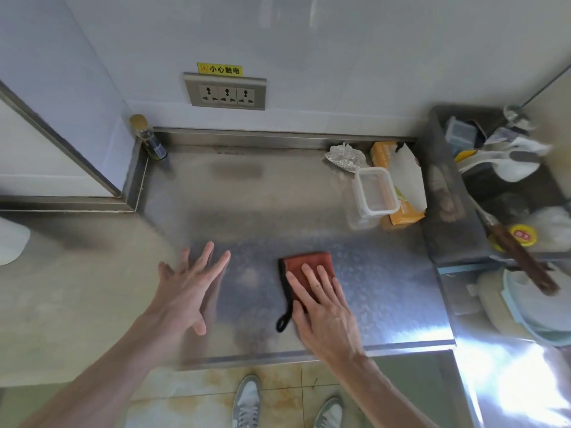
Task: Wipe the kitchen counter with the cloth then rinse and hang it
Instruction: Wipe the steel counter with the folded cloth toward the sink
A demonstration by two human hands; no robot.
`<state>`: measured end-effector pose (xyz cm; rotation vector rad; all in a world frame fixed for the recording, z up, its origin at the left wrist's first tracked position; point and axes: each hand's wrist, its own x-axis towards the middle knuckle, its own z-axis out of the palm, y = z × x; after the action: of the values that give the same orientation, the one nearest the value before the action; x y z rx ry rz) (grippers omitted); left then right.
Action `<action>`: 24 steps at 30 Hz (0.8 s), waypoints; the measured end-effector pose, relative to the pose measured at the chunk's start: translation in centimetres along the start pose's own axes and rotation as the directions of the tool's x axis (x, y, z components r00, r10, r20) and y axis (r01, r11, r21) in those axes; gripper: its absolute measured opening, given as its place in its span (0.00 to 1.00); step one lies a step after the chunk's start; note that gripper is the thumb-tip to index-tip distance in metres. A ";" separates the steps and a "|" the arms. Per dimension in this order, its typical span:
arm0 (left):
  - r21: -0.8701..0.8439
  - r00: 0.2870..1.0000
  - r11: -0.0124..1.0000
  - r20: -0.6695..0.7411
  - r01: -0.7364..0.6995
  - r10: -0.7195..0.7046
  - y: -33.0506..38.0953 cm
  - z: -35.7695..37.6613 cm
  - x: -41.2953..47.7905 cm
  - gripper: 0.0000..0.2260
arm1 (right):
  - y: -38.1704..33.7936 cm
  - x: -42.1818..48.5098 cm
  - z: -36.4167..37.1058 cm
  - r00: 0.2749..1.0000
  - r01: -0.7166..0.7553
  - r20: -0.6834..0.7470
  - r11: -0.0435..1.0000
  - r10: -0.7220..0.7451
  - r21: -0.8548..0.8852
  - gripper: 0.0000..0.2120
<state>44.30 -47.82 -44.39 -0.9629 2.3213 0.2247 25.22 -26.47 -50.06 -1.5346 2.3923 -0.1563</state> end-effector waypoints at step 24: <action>0.020 0.999 1.000 -0.035 -0.009 0.010 -0.4 0.5 -0.2 0.70 | 3.6 -6.3 0.3 0.991 -0.132 -0.017 0.991 0.131 -0.035 0.31</action>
<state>44.90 -47.85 -44.62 -0.9535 2.3565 0.1901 24.59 -19.19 -50.08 -1.3897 2.5109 -0.0962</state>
